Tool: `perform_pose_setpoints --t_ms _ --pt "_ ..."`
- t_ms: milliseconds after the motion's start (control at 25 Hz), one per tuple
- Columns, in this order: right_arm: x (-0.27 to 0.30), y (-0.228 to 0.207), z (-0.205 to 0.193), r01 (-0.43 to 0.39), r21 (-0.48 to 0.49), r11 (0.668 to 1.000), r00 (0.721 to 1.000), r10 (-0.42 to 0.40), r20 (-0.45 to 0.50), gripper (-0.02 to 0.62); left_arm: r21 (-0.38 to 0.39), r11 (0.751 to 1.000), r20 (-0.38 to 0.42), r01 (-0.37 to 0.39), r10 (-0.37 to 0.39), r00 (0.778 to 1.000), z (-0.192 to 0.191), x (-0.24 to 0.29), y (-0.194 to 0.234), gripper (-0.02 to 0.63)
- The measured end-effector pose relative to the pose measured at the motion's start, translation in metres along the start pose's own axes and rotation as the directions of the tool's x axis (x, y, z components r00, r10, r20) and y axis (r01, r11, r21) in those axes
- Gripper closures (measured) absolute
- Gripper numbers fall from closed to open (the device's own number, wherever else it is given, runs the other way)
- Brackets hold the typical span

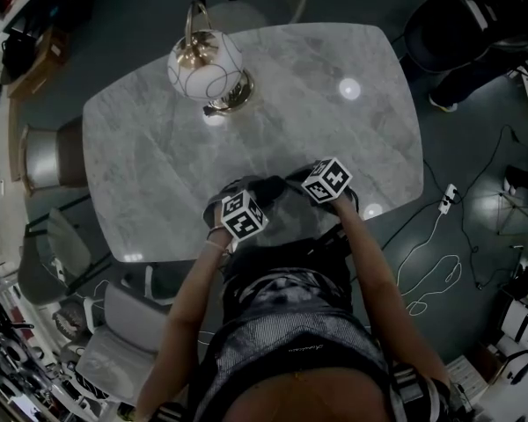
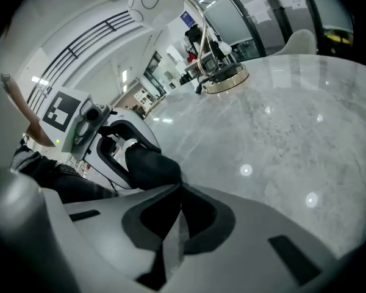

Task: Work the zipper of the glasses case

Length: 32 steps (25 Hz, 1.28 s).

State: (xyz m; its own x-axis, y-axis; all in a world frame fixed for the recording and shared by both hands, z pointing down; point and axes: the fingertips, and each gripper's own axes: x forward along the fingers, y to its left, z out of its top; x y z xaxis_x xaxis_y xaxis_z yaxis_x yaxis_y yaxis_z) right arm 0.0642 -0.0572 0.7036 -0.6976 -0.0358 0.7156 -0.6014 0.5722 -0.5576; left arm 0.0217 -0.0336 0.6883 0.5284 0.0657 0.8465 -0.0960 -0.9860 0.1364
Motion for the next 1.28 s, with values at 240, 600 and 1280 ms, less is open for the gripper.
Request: perform_pose_setpoints --t_ms 240,600,1280 --pt "-0.003 0.002 0.001 0.005 -0.005 1.0 1.0 -0.005 0.023 0.534 -0.01 1.0 0.012 0.023 -0.023 1.0 0.002 -0.002 0.0 0.348" --pt "-0.041 0.027 0.031 0.133 -0.266 0.955 0.989 -0.11 0.098 0.529 -0.04 0.997 0.049 0.062 -0.06 0.997 0.003 -0.005 0.005 0.348" --pt "-0.005 0.042 0.057 0.19 -0.461 0.867 0.981 -0.183 0.061 0.531 -0.095 0.981 0.131 -0.17 0.181 0.975 -0.008 -0.049 0.027 0.348"
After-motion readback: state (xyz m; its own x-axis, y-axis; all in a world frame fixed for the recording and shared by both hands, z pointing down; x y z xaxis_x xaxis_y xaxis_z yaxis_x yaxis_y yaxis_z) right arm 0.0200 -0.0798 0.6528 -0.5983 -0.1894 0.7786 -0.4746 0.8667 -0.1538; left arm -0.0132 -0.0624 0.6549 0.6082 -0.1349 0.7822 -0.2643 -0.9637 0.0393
